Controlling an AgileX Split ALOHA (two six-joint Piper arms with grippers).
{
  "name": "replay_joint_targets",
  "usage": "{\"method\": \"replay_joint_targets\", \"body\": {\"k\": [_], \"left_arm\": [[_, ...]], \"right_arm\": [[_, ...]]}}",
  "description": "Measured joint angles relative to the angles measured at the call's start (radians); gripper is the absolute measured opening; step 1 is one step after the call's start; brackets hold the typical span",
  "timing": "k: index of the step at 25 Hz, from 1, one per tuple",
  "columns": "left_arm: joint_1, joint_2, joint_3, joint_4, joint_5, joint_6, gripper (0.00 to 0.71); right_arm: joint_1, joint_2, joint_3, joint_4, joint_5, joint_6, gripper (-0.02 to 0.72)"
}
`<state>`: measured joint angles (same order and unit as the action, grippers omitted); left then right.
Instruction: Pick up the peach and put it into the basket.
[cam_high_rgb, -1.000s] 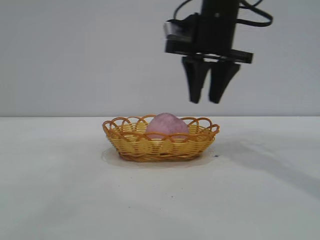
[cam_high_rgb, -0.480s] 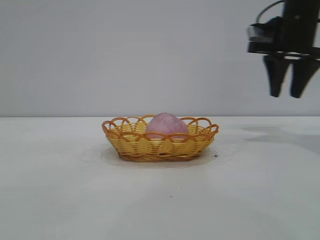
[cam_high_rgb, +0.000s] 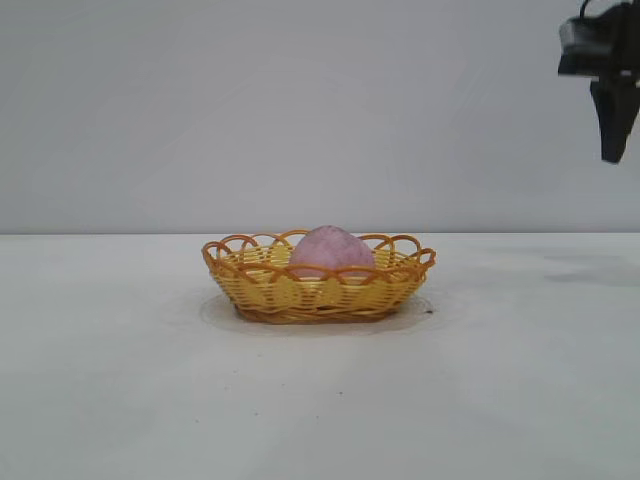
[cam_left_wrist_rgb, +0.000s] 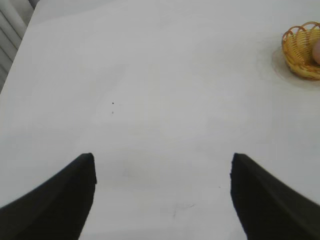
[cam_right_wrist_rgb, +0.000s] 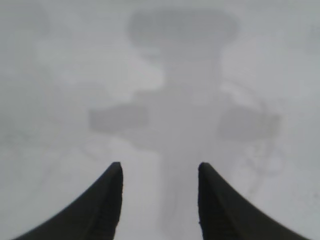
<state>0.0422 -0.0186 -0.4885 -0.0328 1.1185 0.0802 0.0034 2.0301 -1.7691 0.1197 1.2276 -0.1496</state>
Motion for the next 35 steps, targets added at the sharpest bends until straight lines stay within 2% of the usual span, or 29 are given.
{"method": "replay_joint_targets", "body": {"k": [9,28,35], "left_arm": [[0.0,0.0,0.0,0.0,0.0,0.0,0.493],[0.0,0.0,0.0,0.0,0.0,0.0,0.493],[0.0,0.0,0.0,0.0,0.0,0.0,0.493]], "right_arm": [[0.0,-0.385,0.281,0.002,0.006,0.0,0.296],[0.0,-1.518,0.998,0.002,0.015,0.002,0.296],[0.0,-1.75,1.21,0.002,0.013,0.004,0.296]]}}
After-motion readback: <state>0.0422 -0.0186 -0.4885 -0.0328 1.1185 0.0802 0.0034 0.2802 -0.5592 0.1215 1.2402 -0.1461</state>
